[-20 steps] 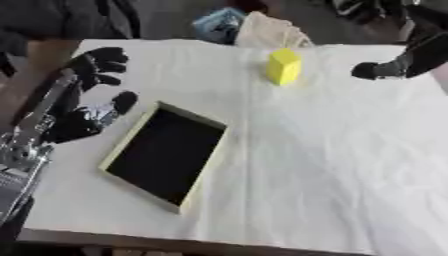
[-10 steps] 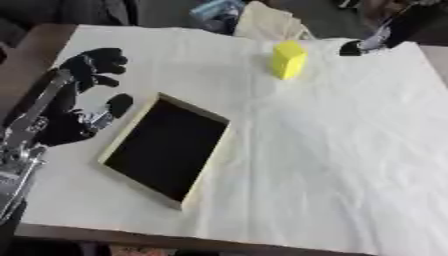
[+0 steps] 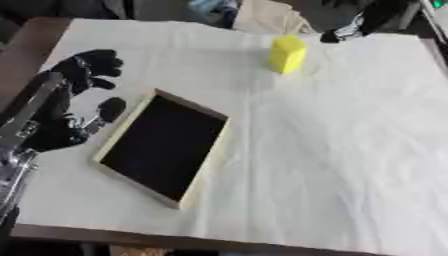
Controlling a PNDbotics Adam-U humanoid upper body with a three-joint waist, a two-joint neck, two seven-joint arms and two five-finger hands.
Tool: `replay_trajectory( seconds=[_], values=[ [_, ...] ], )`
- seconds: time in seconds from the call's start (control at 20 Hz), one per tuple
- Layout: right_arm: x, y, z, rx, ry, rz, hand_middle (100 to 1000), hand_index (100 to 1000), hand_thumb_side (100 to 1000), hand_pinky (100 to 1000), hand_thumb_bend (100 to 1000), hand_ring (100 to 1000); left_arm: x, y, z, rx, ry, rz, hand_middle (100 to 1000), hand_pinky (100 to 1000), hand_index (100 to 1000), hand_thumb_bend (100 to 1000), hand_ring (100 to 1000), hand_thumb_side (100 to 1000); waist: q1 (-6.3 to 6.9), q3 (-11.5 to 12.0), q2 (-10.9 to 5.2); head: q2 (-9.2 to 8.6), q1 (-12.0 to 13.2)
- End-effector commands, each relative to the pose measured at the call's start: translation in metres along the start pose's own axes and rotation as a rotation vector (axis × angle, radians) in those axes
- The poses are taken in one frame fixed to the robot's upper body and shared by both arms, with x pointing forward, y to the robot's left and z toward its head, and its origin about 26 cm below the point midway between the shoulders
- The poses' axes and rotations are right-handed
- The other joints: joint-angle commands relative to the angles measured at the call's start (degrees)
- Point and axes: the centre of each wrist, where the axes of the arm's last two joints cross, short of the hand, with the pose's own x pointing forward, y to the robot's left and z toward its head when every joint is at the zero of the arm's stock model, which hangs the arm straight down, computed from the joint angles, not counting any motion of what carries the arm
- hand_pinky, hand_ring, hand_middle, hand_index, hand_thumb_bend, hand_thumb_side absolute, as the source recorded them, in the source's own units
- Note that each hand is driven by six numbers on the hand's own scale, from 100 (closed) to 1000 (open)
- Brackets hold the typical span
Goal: Pick up objects on the table and place them in the box.
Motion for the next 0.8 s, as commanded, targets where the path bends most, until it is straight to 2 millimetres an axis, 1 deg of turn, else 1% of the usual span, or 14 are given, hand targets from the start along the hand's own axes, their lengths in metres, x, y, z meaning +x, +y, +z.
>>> replay_trajectory(
  seconds=[0.05,0.45,0.65,0.8],
  values=[
    [-0.007,-0.012,0.007,-0.043,0.04,-0.001,885,985,274,846,506,876,0.013,0.004,-0.007,0.009,-0.065,-0.003,773,767,895,511,815,557,0.29,0.53,-0.59,-0.77,-1.25],
    [-0.027,-0.01,0.014,-0.112,0.101,-0.059,886,990,277,840,507,877,0.022,-0.001,-0.012,0.015,-0.116,0.029,774,767,897,509,817,555,-0.01,3.64,0.36,-1.86,-4.14],
    [-0.035,-0.008,0.017,-0.153,0.128,-0.079,890,994,278,838,507,884,0.026,-0.002,-0.015,0.006,-0.134,0.032,774,769,897,509,817,555,0.02,4.95,0.69,-2.44,-5.2],
    [-0.038,-0.007,0.018,-0.179,0.139,-0.081,892,995,279,839,509,886,0.027,-0.002,-0.015,0.004,-0.141,0.036,774,769,897,508,817,556,0.04,5.48,0.85,-2.6,-5.61]
  ],
)
